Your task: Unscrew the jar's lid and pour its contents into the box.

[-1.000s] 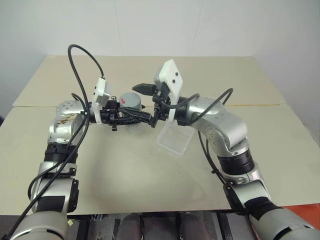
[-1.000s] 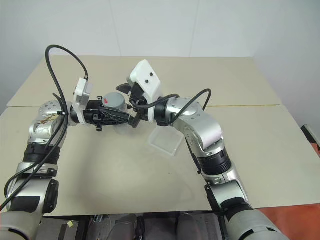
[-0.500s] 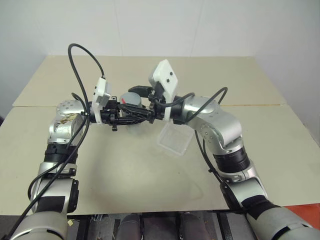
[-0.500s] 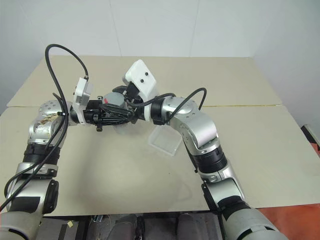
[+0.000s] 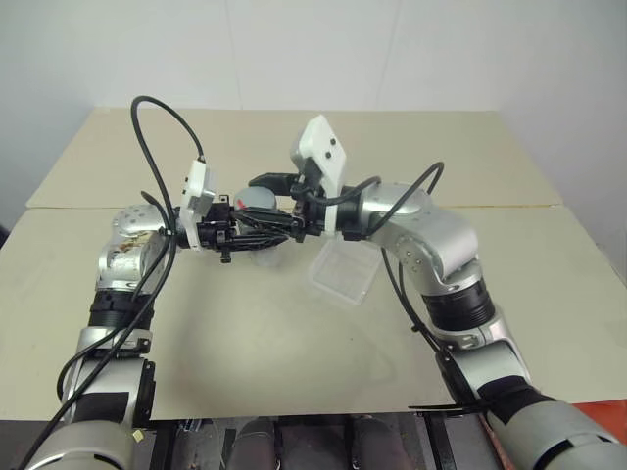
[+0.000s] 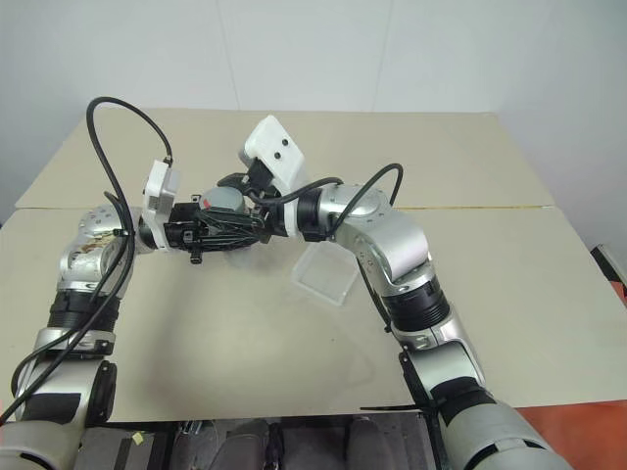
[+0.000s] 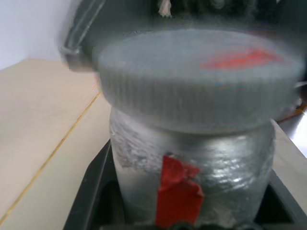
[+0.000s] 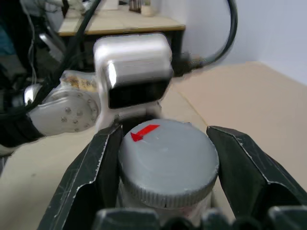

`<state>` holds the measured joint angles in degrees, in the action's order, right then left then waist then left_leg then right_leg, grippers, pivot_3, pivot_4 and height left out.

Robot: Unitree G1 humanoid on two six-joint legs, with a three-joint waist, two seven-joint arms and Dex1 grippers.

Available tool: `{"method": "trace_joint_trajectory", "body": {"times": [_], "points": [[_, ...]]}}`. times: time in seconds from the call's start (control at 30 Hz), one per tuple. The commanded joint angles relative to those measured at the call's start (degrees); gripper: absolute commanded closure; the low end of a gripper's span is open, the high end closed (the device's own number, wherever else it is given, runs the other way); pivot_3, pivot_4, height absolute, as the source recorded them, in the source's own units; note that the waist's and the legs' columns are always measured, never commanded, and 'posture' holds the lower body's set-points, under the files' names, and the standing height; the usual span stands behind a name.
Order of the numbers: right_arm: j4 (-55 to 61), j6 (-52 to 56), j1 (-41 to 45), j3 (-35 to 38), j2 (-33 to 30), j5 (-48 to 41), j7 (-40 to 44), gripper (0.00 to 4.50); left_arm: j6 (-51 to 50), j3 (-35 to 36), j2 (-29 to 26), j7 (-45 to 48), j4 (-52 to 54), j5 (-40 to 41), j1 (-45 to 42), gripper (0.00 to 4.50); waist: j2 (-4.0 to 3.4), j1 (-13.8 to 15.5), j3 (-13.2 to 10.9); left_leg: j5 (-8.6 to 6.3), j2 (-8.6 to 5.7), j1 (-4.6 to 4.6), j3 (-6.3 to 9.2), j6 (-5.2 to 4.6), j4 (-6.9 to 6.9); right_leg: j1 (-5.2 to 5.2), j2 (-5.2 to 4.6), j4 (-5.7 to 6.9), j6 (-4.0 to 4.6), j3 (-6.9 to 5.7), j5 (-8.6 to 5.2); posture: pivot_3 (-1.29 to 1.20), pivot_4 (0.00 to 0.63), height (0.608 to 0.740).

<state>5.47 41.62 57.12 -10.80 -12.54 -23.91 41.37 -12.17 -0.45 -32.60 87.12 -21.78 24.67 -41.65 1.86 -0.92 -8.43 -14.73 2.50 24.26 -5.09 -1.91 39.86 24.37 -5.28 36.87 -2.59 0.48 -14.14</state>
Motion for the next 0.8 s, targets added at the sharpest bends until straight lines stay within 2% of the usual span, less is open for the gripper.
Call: {"method": "trace_joint_trajectory", "body": {"times": [0.03, 0.23, 0.47, 0.63, 0.8], "points": [[2.8, -2.8, 2.7, 5.9, -2.0, -2.5, 1.0, 1.73, 0.6, -1.4, 0.1, 3.5, 0.2, 0.3, 1.5, 2.56, 0.02, 0.1, 0.0, 0.0, 0.02, 0.02, 0.0, 0.0, 0.0, 0.0, 0.01, -0.02, 0.0, -0.03, 0.0, 0.0, 0.15, 0.74], [5.8, -2.5, -0.5, 8.0, -6.4, -1.3, -0.1, 1.73, 3.0, -0.5, 0.6, 1.5, -2.3, -0.5, 0.3, 2.56, 0.02, 0.1, 0.0, -0.03, 0.04, 0.03, -0.09, -0.05, 0.0, -0.02, 0.02, -0.03, 0.0, -0.06, 0.0, 0.0, 0.15, 0.74], [14.8, -2.3, -25.1, 13.6, -15.6, 5.9, -9.6, 1.73, 3.7, 3.1, -0.5, -1.1, -3.4, 0.2, -4.0, 2.56, 0.06, 1.1, 0.0, -0.09, -0.01, 0.1, -0.12, -0.15, 0.01, -0.08, -0.04, -0.15, 0.0, -0.15, 0.0, 0.0, 0.15, 0.74], [14.0, -4.4, -36.2, 17.9, -15.3, 9.5, -17.1, 1.73, 4.1, 3.5, 0.6, -1.6, -3.6, 0.3, -5.2, 2.56, 0.05, 0.4, 0.0, -0.05, -0.01, 0.04, -0.16, -0.09, 0.01, -0.03, 0.0, -0.11, 0.0, 0.02, 0.0, 0.0, 0.15, 0.74], [6.7, -6.0, -40.9, 17.9, -12.9, 13.0, -22.0, 1.73, 5.2, 3.2, 2.3, -3.4, -4.1, -0.6, -6.0, 2.56, 0.05, 0.0, 0.0, -0.05, 0.01, -0.09, -0.13, -0.09, 0.0, -0.13, 0.06, -0.11, 0.0, 0.07, 0.0, 0.0, 0.15, 0.74]]}}
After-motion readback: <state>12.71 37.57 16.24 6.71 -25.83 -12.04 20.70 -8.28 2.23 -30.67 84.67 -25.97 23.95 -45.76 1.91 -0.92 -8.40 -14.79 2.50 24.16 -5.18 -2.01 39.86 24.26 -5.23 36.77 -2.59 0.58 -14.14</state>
